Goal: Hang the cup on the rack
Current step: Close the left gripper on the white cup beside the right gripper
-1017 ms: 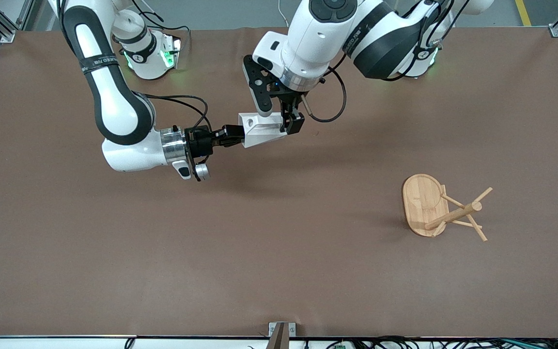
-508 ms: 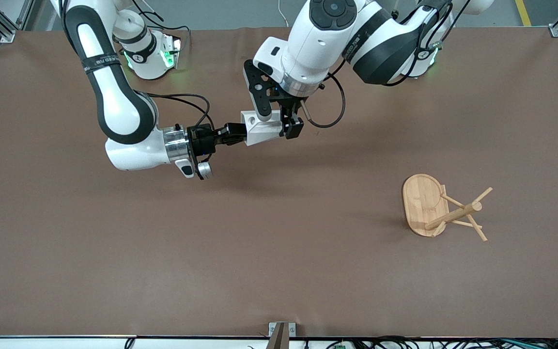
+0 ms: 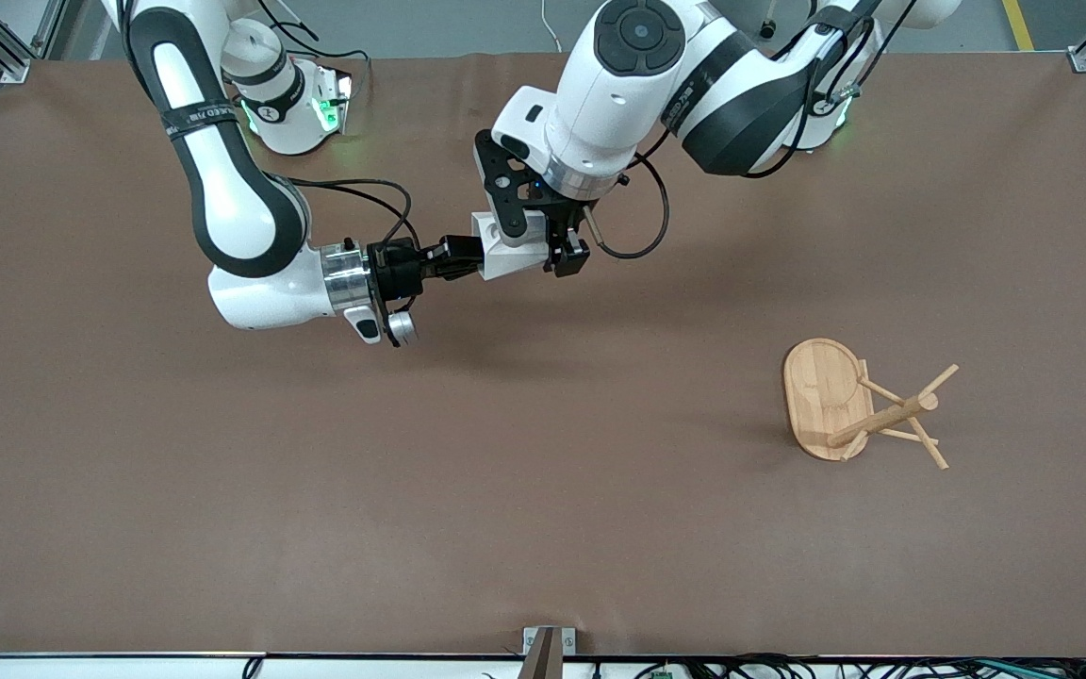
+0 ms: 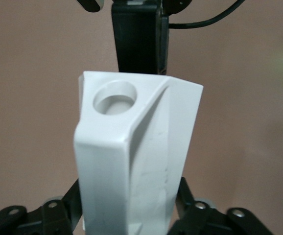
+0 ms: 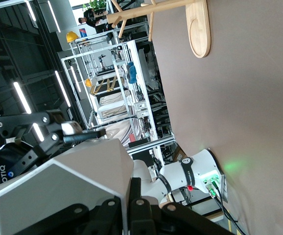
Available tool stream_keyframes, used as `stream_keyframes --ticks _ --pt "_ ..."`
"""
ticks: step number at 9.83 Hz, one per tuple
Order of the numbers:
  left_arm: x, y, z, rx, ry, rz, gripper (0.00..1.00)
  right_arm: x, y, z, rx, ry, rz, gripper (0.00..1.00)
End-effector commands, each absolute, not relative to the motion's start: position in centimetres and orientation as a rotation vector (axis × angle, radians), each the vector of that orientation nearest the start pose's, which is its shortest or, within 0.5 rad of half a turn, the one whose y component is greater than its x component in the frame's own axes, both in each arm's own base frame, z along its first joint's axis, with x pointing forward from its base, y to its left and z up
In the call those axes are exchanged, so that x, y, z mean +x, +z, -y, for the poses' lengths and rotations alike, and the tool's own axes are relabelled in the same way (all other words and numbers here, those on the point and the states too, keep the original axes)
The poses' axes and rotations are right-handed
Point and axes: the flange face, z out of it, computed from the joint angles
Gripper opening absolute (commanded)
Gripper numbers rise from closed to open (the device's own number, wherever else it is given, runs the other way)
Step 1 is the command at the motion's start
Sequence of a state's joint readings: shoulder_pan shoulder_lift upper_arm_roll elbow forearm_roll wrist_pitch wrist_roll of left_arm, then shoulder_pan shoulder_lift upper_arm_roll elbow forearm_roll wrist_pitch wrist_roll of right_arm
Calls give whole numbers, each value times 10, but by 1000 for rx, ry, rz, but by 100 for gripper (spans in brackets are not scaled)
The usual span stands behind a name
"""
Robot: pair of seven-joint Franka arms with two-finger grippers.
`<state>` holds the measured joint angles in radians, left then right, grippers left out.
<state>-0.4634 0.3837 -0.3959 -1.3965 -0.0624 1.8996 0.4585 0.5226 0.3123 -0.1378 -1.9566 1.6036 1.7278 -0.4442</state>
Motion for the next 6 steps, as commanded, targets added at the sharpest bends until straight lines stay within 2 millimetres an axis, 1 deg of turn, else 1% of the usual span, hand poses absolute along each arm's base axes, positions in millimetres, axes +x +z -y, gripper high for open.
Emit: stream_keyframes --ticks 1,2,4,5,6 --pt "479 497 495 -2695 -140 -1992 18 515 371 -316 -1670 353 4 0" --pt "479 498 495 -2698 -142 -1988 14 515 371 -316 -1670 353 4 0" --pt "479 499 494 -2701 -146 -1986 10 515 371 -316 -1670 353 4 1" --pt "480 501 493 -2699 -152 -1986 10 515 372 -316 -1669 362 -4 9" --pt "482 503 490 -2700 -156 -1982 10 515 373 -315 -1668 362 -5 99"
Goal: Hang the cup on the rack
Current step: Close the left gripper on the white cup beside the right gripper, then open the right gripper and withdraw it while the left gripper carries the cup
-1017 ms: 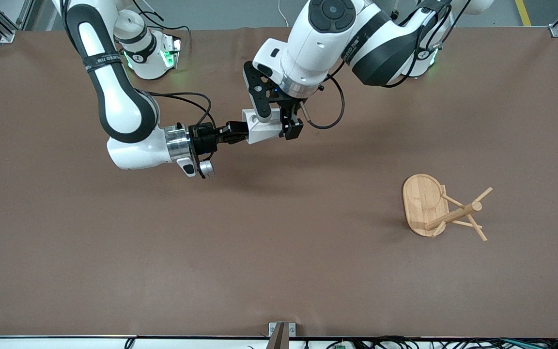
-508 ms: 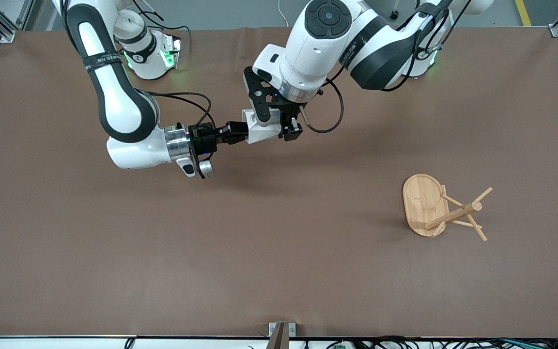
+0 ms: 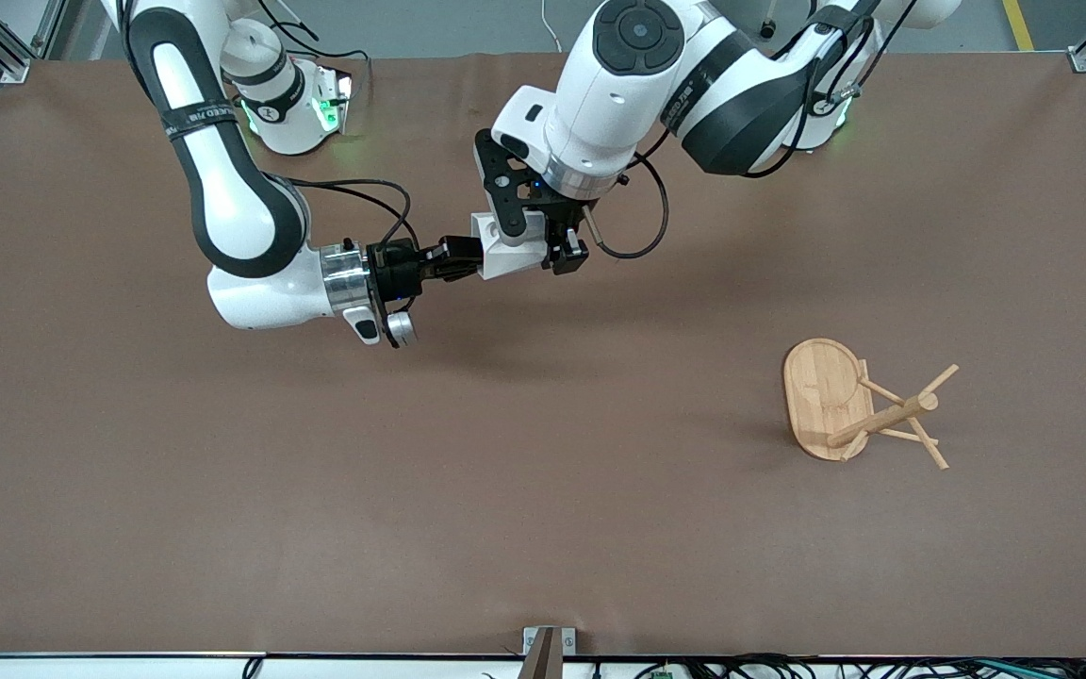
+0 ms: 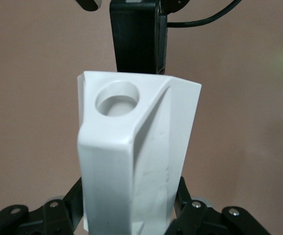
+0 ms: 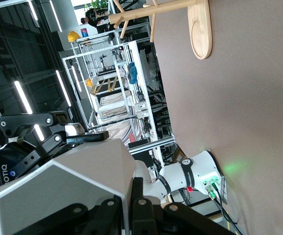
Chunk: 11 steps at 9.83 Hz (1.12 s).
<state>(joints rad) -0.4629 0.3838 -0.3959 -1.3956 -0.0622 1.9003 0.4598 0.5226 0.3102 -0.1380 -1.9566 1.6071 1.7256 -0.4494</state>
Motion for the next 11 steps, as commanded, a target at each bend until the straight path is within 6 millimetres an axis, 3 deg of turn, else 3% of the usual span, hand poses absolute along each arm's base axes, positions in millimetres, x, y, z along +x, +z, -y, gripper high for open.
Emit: stream_keyframes --ticks 1,4,5,8,10,11 --pt "482 502 489 -2698 -152 -1979 10 515 377 -314 -1666 359 -5 100" --pt "486 504 483 -2692 -143 -1977 10 524 395 -293 -1683 344 -33 100" --pt "487 503 481 -2692 -136 -1975 9 534 396 -270 -1738 336 -40 100" --pt "501 492 464 -2680 -99 -1907 8 570 412 -174 -2064 296 2 100" --pt "518 491 435 -2739 -13 -1800 8 569 440 -123 -2350 274 -28 100" --pt "525 494 424 -2775 -14 -1738 8 574 457 -87 -2492 220 -73 100"
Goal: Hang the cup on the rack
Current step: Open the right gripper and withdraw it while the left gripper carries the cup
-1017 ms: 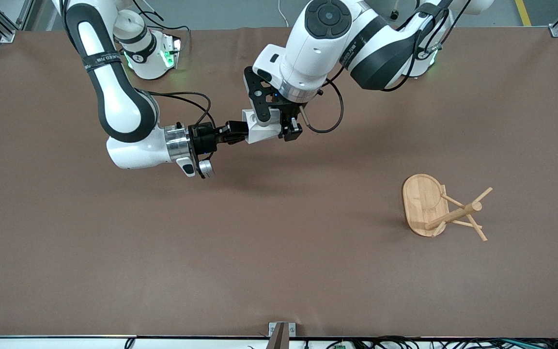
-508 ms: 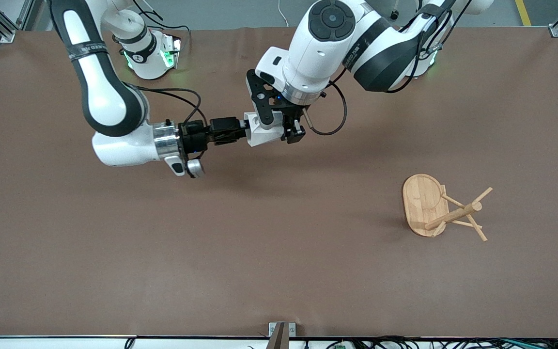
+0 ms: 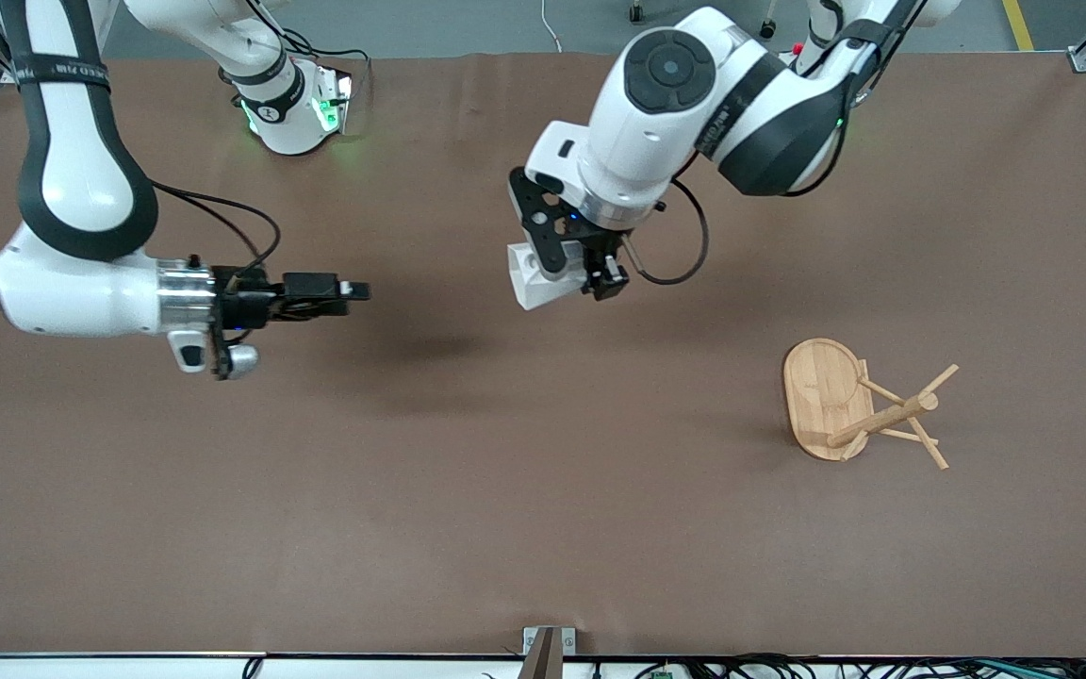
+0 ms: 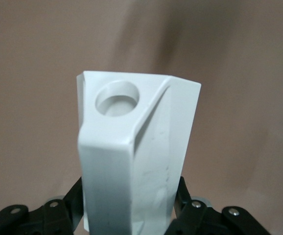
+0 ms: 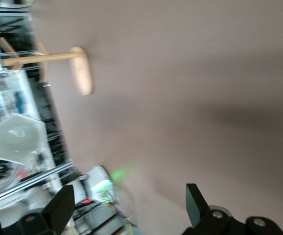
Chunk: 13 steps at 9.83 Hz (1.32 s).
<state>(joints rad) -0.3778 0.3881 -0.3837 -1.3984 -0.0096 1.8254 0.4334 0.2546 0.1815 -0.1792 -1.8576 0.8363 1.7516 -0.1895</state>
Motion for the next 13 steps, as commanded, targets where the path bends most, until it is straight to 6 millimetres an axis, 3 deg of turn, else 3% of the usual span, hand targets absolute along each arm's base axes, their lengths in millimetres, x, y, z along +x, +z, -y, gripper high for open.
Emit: stream_keyframes --ticks 1,4,6,8,11,13 --pt "537 494 409 -2821 -14 -1661 8 575 463 -56 -2598 208 -107 100" --pt "548 502 387 -2918 -6 -1469 8 564 485 33 -2839 127 -179 100" --pt "548 501 384 -2980 25 -1329 8 563 515 70 -2967 46 -187 100" --pt "554 501 366 -2993 81 -1276 3 562 564 84 -3037 25 -173 100" --pt "556 479 342 -2997 138 -1225 2 548 632 74 -3114 100 -317 100" --pt "551 466 315 -3007 146 -1145 4 536 662 78 -3102 112 -354 100"
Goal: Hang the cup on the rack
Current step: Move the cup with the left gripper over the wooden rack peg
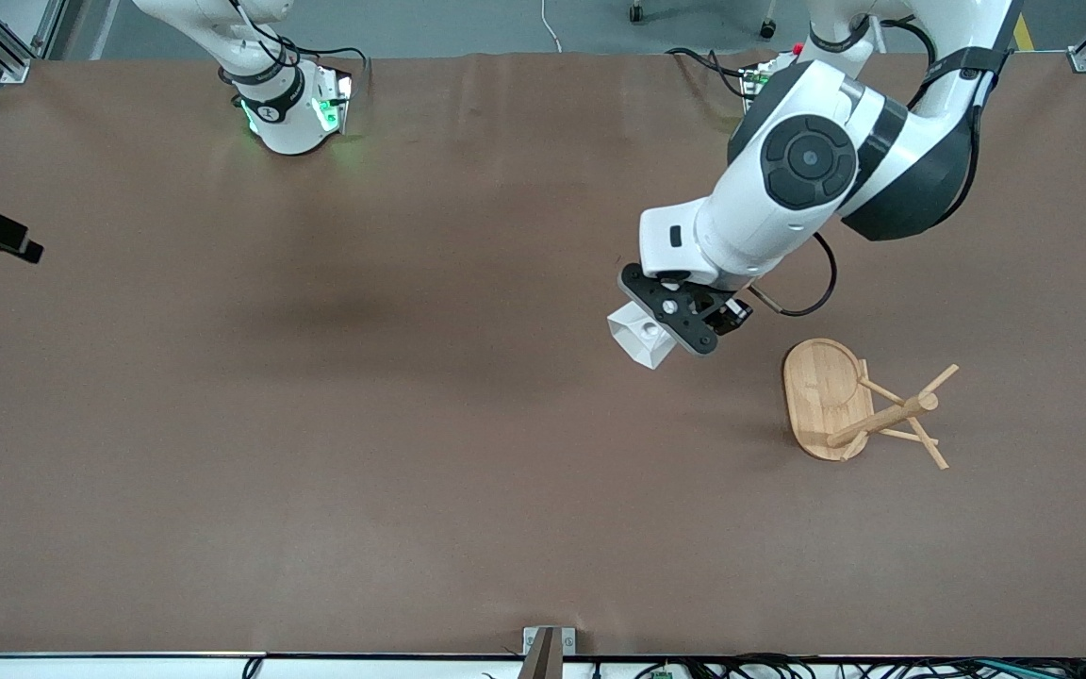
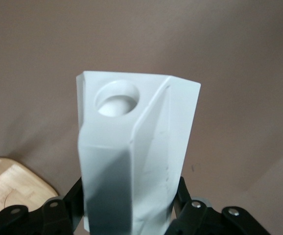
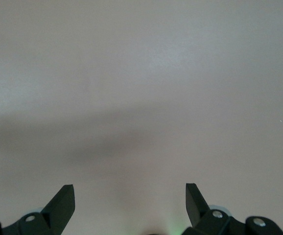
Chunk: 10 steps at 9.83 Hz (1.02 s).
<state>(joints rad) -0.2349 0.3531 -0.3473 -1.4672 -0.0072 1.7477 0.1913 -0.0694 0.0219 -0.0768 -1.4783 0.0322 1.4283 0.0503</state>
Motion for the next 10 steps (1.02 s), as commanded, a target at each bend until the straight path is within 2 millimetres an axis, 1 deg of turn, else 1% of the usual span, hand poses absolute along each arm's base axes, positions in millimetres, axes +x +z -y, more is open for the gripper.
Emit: stream_keyframes --ticks 1,3,4,5,6,7,9,10 --pt "548 455 294 -3053 121 -1089 4 535 671 76 -3112 108 -347 100" --pt "530 432 267 -3095 60 -1003 4 537 671 85 -3100 93 -318 100" --pt "528 422 253 -3098 84 -968 5 538 672 82 -3095 85 -306 100" --pt "530 414 238 -3101 96 -941 7 542 670 85 -3110 39 -307 100" --pt "537 401 211 -3100 100 -920 7 544 667 86 -3124 29 -307 100" --pt "543 392 193 -3090 77 -947 7 544 666 85 -3124 36 -302 100" --pt "558 382 162 -3078 45 -965 7 545 666 84 -3147 31 -252 100" --pt "563 382 147 -3072 39 -973 7 545 666 84 -3147 28 -252 100"
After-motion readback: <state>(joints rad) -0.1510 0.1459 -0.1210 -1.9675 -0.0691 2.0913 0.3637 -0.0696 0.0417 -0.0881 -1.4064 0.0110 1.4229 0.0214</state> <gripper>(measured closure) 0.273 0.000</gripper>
